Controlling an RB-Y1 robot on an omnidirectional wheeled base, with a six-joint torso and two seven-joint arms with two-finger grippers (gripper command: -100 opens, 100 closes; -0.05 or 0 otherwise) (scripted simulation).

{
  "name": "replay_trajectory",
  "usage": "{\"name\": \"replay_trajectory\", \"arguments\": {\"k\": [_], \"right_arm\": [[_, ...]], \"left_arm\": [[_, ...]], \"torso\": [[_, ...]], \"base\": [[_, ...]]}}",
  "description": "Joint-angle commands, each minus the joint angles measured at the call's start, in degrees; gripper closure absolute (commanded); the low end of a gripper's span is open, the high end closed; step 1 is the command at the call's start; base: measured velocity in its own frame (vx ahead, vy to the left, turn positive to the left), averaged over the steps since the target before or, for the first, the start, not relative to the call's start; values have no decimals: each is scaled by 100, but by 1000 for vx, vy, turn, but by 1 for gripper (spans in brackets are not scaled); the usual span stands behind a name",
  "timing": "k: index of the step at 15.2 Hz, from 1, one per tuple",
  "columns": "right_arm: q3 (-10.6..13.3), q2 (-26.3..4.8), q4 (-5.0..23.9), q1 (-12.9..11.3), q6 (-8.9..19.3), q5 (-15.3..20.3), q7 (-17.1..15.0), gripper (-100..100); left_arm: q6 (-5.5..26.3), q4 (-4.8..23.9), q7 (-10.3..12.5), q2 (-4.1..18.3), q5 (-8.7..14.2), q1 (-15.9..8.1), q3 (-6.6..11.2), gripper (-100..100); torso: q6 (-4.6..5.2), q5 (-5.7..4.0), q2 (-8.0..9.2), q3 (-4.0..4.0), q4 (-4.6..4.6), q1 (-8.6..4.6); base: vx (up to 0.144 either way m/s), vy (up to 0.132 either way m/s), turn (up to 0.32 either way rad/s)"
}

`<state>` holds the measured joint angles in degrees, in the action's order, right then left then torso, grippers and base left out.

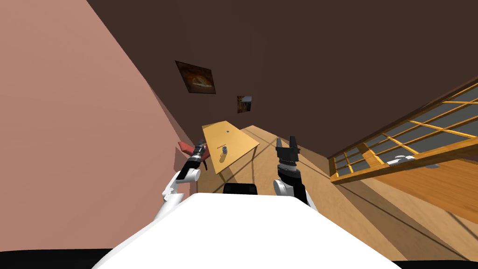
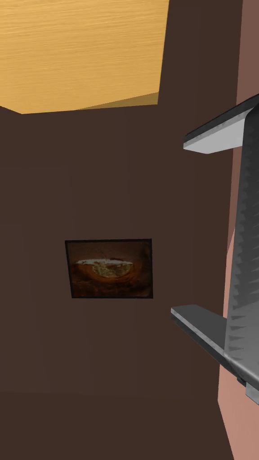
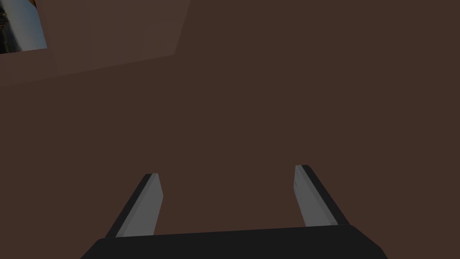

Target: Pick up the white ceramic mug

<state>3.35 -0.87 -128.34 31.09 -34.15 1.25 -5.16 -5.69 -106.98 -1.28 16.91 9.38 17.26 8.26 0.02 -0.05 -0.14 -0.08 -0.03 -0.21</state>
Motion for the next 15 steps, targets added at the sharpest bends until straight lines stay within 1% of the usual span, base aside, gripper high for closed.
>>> {"name": "replay_trajectory", "arguments": {"k": [1,2,3,4,5,7,8,10,11,12,14,15], "right_arm": [[0,0,0,0,0,0,0,0],[0,0,0,0,0,0,0,0],[0,0,0,0,0,0,0,0],[0,0,0,0,0,0,0,0],[0,0,0,0,0,0,0,0],[0,0,0,0,0,0,0,0],[0,0,0,0,0,0,0,0],[0,0,0,0,0,0,0,0],[0,0,0,0,0,0,0,0],[0,0,0,0,0,0,0,0],[0,0,0,0,0,0,0,0],[0,0,0,0,0,0,0,0]], "left_arm": [[186,97,-21,36,22,-58,22,-100],[373,327,-80,143,93,-179,87,-100],[497,327,-80,143,93,-179,87,-100],[521,327,-80,143,93,-179,87,-100],[699,560,-141,250,166,-302,153,-100],[864,565,-141,250,166,-302,153,-100],[1002,809,-204,355,242,-426,220,-100],[1213,809,-204,355,242,-426,220,-100],[1213,809,-204,355,242,-426,220,-100],[1417,1059,-269,458,319,-551,288,-100],[1568,1059,-269,458,319,-551,288,-100],[1744,1314,-336,559,399,-677,356,-100]], "torso": [[0,0,0,0,0,0],[-1,1,0,0,0,3],[0,0,0,0,0,0],[0,0,0,0,0,-2],[-1,0,1,0,0,0],[0,-1,-2,-1,-1,-4],[-2,0,0,0,0,-1],[1,0,-4,-3,-1,-2],[-1,0,-2,-2,-1,-1],[-3,0,2,1,0,4],[0,0,1,0,0,0],[-2,0,0,0,0,2]], "base": [[31,-39,-35],[33,-54,-89],[35,-61,-89],[28,-47,-24],[37,-60,-91],[36,-54,-68],[43,-52,-110],[39,-52,-65],[21,-30,10],[24,-43,-87],[38,-46,-78],[51,-60,-98]]}}
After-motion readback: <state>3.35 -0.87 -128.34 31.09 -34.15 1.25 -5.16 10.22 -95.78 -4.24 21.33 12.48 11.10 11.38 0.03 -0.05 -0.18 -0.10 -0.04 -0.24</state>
